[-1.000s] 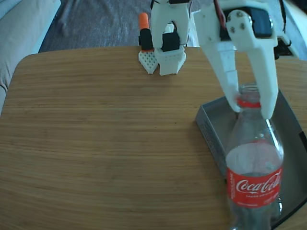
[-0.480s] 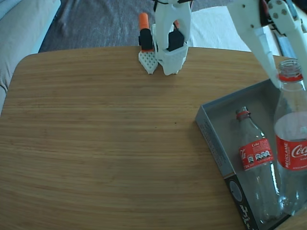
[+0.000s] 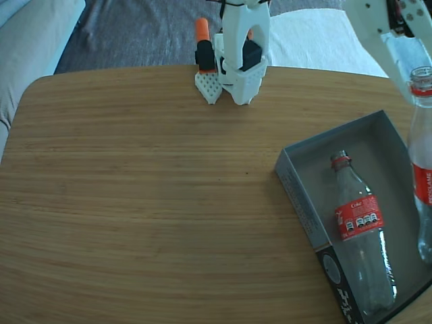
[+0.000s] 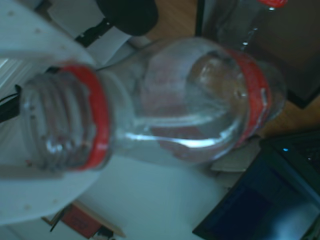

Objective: Grasp the bottles and put them in the box.

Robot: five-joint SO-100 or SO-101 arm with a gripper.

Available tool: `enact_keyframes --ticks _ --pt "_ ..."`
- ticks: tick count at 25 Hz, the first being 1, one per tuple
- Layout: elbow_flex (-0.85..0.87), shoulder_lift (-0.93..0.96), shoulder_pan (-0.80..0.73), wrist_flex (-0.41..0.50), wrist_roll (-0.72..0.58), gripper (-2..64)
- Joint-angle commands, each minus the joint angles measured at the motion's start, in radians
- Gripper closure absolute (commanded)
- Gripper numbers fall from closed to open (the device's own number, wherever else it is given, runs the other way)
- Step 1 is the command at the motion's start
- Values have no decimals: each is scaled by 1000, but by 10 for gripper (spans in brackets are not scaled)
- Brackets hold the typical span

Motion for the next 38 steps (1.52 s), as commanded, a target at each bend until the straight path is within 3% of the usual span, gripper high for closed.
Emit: enact_keyframes --ticks 1,11,38 --pt "-40 26 -21 2 -6 619" --pt "63 9 -84 -11 -18 619" --pt "382 8 -40 -14 -11 619"
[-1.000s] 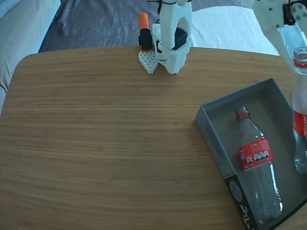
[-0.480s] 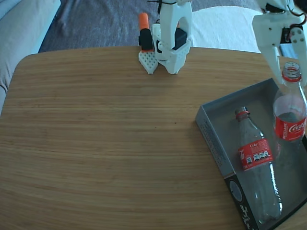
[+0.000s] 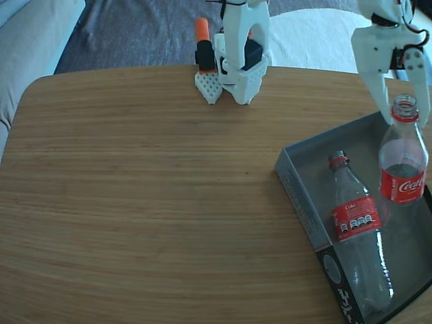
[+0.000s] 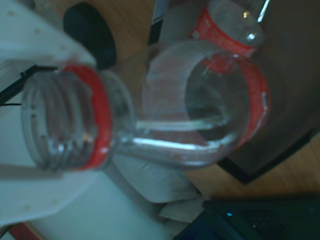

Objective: Grasp the bottles and put them in the box.

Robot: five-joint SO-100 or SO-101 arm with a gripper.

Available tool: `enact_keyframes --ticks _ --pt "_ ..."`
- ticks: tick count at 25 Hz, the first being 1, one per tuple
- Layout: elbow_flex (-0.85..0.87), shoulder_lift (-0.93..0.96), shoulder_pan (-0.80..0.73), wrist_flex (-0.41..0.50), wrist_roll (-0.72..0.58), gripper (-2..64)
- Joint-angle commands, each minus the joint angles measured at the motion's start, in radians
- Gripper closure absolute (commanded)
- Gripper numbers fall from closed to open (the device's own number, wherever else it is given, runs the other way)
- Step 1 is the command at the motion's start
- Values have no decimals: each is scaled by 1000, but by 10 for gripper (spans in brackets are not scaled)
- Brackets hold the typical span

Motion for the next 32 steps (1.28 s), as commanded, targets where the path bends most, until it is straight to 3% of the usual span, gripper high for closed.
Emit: enact_keyframes --ticks 1,15,24,32 --pt "43 -9 9 3 -8 619" --pt "87 -8 6 0 -2 619" --pt "83 -11 2 -143 -2 619" --pt "91 -8 9 -143 -3 619"
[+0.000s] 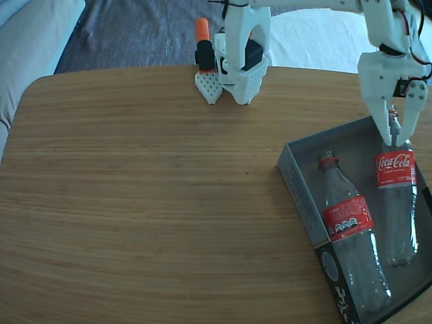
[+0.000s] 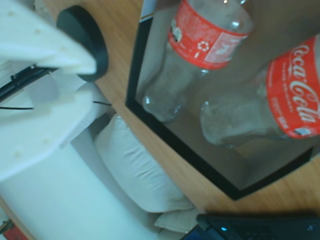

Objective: Grasp the bottles and put them in the box.

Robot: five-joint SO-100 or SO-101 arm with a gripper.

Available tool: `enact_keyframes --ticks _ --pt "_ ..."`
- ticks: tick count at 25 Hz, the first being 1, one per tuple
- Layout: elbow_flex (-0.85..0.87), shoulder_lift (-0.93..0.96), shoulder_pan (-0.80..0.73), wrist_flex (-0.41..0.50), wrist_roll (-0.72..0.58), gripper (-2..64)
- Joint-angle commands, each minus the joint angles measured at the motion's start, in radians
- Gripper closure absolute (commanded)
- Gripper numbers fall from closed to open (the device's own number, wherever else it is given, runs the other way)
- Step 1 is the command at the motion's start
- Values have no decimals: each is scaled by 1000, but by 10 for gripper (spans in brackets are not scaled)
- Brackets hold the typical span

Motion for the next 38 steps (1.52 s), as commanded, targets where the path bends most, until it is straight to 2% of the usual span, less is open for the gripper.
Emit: enact_keyframes --ticks 1,7,9,14,17,19,21,23,30,38 --pt "-8 28 3 -9 -2 619" --pt "-5 28 26 -11 -2 612" --pt "-5 28 78 -11 2 581" --pt "26 46 241 38 12 314" --pt "9 46 319 129 123 162" --pt "-3 46 362 173 149 91" --pt "-8 48 400 212 163 50" --pt "6 66 460 233 152 41" --pt "140 97 811 183 150 42" --pt "293 97 1138 193 155 42"
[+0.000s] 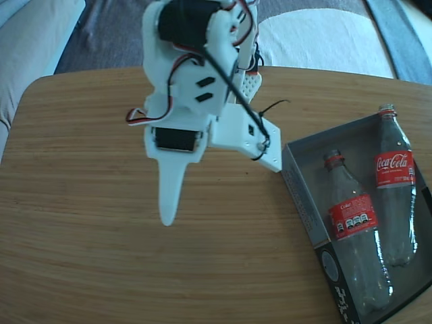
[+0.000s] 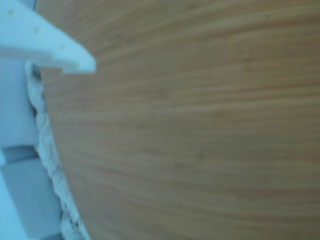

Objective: Grasp the bottles and put them in the box.

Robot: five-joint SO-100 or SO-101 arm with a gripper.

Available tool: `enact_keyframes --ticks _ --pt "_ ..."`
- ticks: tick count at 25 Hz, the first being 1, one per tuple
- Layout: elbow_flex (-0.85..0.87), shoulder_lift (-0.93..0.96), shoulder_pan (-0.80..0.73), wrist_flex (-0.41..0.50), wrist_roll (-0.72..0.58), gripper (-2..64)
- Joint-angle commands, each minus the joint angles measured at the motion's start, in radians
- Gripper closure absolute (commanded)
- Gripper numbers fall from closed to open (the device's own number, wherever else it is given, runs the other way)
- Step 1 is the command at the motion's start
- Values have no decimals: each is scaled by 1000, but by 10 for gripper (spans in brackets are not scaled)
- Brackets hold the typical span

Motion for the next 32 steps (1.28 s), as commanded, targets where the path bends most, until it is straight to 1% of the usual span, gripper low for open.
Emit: enact_keyframes --ticks 1,5,7,9,10,16,23,25,27,28,32 --pt "40 52 103 0 0 42" --pt "118 54 156 -2 3 43" --pt "153 64 156 -11 5 57" --pt "196 126 141 -25 5 100" --pt "224 167 120 -51 5 125" --pt "505 422 25 -232 -5 308" --pt "782 623 -58 -433 -6 462" --pt "850 663 -67 -474 -6 525" --pt "905 699 -67 -508 -6 602" --pt "928 719 -67 -522 -6 622" --pt "1006 798 -69 -557 -8 617"
